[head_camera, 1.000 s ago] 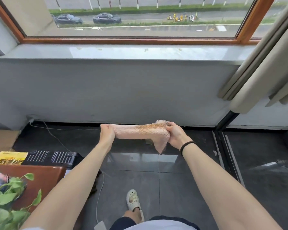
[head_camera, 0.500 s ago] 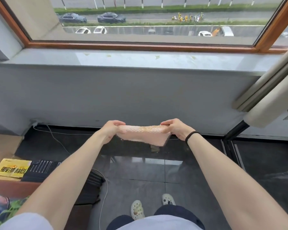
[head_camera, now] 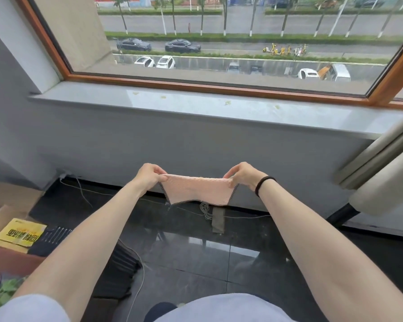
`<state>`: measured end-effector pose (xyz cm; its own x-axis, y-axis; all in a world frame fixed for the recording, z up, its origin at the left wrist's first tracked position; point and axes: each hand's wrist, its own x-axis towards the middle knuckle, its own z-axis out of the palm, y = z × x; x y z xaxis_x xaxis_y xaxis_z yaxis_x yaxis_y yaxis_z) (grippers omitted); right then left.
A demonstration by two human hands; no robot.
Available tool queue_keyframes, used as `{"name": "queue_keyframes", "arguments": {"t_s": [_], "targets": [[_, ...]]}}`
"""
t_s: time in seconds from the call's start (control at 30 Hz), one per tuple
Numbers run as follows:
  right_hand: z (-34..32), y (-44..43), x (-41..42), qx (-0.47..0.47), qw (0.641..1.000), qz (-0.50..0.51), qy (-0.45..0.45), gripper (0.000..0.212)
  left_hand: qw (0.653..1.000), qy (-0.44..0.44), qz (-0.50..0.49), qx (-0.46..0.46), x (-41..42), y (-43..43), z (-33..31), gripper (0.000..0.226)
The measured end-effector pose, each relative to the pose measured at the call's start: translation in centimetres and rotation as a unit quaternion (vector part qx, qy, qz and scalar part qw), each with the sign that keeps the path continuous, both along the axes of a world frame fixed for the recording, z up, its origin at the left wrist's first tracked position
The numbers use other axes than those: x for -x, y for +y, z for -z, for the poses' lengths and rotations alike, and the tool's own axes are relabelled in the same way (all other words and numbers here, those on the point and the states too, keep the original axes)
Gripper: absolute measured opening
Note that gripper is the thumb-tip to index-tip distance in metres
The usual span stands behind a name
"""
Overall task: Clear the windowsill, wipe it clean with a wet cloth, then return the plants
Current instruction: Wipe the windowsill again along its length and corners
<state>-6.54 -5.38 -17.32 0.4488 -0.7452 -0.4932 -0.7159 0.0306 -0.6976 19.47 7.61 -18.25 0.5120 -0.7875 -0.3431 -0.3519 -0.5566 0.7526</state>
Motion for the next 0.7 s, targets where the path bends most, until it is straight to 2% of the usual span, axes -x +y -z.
{"name": "queue_keyframes", "arguments": {"t_s": [0.13, 0.3, 0.37, 0.47, 0.6, 0.7], "targets": [[-0.5, -1.1, -0.5, 0.022, 0.998, 0.037, -0.038, 0.014, 1.000, -0.027, 0.004, 0.001, -0.2, 0.2, -1.0, 0.011], [-1.7, -2.1, -1.2, 0.067, 0.990, 0.068, -0.101, 0.010, 0.999, -0.012, -0.006, 0.030, -0.8, 0.2, -3.1, 0.022], [-2.0, -2.2, -1.5, 0.080, 0.987, 0.076, -0.119, 0.017, 0.999, -0.008, -0.009, 0.031, -1.1, 0.3, -3.6, 0.022], [-2.2, -1.9, -1.7, 0.094, 0.986, 0.077, -0.115, 0.023, 0.998, 0.005, -0.030, 0.050, -1.2, 0.4, -3.7, 0.019], [-2.2, -1.7, -1.9, 0.064, 0.993, 0.065, -0.077, 0.026, 0.996, 0.024, -0.069, 0.057, -1.1, 0.2, -3.7, 0.016], [-2.5, -1.2, -2.3, 0.053, 0.992, 0.082, -0.074, 0.022, 0.991, 0.018, -0.120, 0.052, -0.8, -0.2, -3.5, 0.017]]}}
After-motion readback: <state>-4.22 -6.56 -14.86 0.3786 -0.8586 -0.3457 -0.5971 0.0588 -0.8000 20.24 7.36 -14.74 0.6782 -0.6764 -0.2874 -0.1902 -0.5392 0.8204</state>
